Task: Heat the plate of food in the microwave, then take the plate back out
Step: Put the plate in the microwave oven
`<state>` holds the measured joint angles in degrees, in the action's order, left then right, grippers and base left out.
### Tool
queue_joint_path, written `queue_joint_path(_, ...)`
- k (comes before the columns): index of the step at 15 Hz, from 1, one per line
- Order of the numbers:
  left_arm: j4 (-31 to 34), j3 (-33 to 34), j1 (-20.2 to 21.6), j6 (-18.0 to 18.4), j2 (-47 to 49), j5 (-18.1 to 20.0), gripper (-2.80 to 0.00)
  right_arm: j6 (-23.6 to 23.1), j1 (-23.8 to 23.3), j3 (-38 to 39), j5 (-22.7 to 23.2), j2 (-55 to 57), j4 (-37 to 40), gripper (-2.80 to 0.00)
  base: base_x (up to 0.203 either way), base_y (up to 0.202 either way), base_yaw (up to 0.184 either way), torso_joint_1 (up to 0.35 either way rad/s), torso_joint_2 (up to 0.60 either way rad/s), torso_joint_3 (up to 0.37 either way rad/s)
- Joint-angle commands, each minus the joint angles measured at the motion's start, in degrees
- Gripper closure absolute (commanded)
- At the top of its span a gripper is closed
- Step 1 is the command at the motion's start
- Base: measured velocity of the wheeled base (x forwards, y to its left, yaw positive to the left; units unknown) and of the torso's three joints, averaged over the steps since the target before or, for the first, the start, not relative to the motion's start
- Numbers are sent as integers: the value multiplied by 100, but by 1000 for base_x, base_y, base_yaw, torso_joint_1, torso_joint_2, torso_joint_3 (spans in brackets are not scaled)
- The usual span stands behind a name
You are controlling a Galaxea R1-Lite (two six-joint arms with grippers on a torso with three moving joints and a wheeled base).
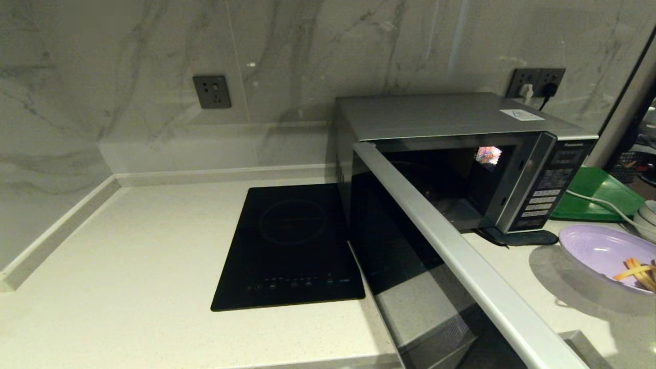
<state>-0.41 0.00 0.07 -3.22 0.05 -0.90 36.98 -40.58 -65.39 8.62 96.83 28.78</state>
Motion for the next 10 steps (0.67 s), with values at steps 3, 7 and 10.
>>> queue_joint_path(3, -2, 0, 1, -4, 4, -1, 0, -137, 415, 425, 123, -682, 24, 0, 0, 0, 0, 0, 0, 0)
queue_joint_path(7, -2, 0, 1, -4, 4, -6, 0, -116, 1114, 664, 196, -1033, 24, 0, 0, 0, 0, 0, 0, 0)
queue_joint_path(10, -2, 0, 1, -4, 4, -5, 0, 38, 1706, 686, 201, -1217, 28, 0, 0, 0, 0, 0, 0, 0)
